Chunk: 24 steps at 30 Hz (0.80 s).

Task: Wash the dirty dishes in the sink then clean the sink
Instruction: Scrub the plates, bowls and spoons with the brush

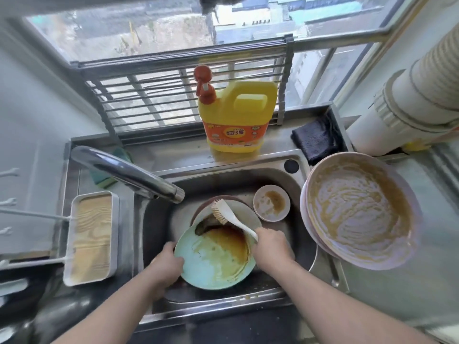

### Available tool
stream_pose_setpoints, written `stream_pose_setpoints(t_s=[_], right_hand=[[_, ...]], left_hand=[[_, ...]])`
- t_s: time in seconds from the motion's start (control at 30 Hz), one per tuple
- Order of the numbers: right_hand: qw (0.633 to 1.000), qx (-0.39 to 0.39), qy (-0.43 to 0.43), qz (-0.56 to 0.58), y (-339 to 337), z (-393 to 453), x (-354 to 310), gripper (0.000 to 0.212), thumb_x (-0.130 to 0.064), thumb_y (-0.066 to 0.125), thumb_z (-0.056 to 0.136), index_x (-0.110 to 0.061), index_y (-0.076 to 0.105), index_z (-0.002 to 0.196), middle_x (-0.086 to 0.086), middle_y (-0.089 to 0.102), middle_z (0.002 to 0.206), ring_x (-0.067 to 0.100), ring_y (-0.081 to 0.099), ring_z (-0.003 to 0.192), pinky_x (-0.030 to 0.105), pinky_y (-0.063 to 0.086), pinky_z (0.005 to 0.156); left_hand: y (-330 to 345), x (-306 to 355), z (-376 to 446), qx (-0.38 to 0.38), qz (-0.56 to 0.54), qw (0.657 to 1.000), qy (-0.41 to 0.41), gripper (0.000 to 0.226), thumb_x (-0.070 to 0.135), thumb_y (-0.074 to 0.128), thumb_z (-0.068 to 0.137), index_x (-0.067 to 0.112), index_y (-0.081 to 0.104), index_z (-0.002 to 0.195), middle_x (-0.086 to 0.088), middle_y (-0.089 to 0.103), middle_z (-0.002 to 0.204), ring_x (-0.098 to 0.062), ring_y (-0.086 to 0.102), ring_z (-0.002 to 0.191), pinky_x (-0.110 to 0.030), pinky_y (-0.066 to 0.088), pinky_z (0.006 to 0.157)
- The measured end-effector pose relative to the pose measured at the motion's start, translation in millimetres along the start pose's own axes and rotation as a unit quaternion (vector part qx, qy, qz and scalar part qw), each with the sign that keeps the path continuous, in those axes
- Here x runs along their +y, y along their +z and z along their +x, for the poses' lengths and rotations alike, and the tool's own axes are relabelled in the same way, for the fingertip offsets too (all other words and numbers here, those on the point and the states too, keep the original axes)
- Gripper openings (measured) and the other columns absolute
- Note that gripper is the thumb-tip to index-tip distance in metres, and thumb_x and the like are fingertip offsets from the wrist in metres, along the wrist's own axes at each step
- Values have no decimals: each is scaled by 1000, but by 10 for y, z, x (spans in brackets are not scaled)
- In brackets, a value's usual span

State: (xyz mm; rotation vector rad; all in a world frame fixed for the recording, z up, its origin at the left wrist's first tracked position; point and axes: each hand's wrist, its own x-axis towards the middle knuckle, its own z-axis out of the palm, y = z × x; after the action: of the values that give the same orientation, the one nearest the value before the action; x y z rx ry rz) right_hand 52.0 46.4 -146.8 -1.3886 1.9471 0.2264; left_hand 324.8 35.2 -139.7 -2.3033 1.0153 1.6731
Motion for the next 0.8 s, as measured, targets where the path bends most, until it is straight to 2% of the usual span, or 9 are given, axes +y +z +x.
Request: stream_pose_setpoints(t_s=[0.1, 0.2, 0.27, 0.33, 0.43, 0.57, 0.67, 0.73, 0.8], right_hand=[[998, -61, 18, -8, -162, -34, -47, 13, -18, 50, 95, -26, 58, 102, 2, 65, 101, 29, 61, 93, 35, 48, 68], [993, -112, 30, -23, -311, -66, -48, 18, -17, 56, 91, -24, 62, 106, 1, 65, 103, 27, 63, 90, 35, 51, 69], [991, -128, 35, -24, -389, -100, -29, 20, -17, 58, 91, -22, 65, 109, 1, 65, 101, 26, 65, 89, 34, 52, 69], [989, -143, 41, -3, -451, -140, -13, 21, -15, 59, 88, -18, 66, 107, 3, 69, 96, 27, 70, 85, 35, 58, 67], [979, -165, 59, 101, -511, -206, -3, 19, -9, 61, 82, -10, 71, 98, 10, 77, 84, 27, 76, 72, 39, 63, 62], [953, -170, 71, 240, -546, -304, 50, 17, -19, 62, 88, -3, 68, 91, 9, 69, 63, 21, 63, 47, 31, 50, 48], [951, -176, 49, 249, -605, -393, 64, 37, -45, 53, 100, -9, 64, 101, 9, 67, 71, 23, 59, 52, 33, 46, 52], [961, -161, 23, 222, -679, -470, 83, 39, -56, 44, 102, -21, 59, 100, 4, 66, 84, 22, 60, 64, 34, 46, 57], [981, -123, -20, 147, -776, -560, 132, 37, -60, 35, 104, -27, 50, 95, 1, 65, 93, 20, 61, 77, 38, 47, 66]], left_hand=[[-105, 31, -154, -73, -86, 993, -41, 38, 2, 38, 99, 16, 52, 131, -21, 69, 113, -25, 68, 68, -33, 55, 55], [-170, 121, -284, -119, -145, 980, -63, 42, 0, 39, 94, 15, 60, 127, -16, 73, 97, -20, 61, 59, -28, 48, 46], [-201, 212, -361, -146, -204, 964, -92, 42, 5, 41, 89, 10, 63, 125, -16, 68, 80, -20, 57, 54, -27, 49, 45], [-235, 313, -441, -167, -261, 943, -121, 38, 13, 43, 85, 1, 65, 114, -18, 64, 75, -23, 59, 52, -30, 55, 48], [-270, 417, -538, -170, -311, 925, -133, 31, 23, 46, 82, 2, 63, 98, -17, 62, 75, -26, 64, 53, -32, 58, 49], [-279, 424, -616, -153, -312, 926, -148, 35, 33, 46, 87, 3, 63, 95, -14, 60, 68, -25, 65, 50, -32, 58, 45], [-276, 392, -715, -148, -303, 932, -129, 39, 18, 43, 85, -3, 65, 109, -24, 73, 91, -38, 76, 75, -44, 64, 59], [-239, 356, -784, -141, -326, 930, -88, 60, -2, 38, 76, 13, 66, 127, -28, 73, 117, -49, 75, 98, -56, 63, 72], [-164, 344, -842, -113, -340, 933, -33, 78, -11, 35, 70, 32, 64, 128, -23, 71, 125, -50, 71, 106, -62, 62, 76]])
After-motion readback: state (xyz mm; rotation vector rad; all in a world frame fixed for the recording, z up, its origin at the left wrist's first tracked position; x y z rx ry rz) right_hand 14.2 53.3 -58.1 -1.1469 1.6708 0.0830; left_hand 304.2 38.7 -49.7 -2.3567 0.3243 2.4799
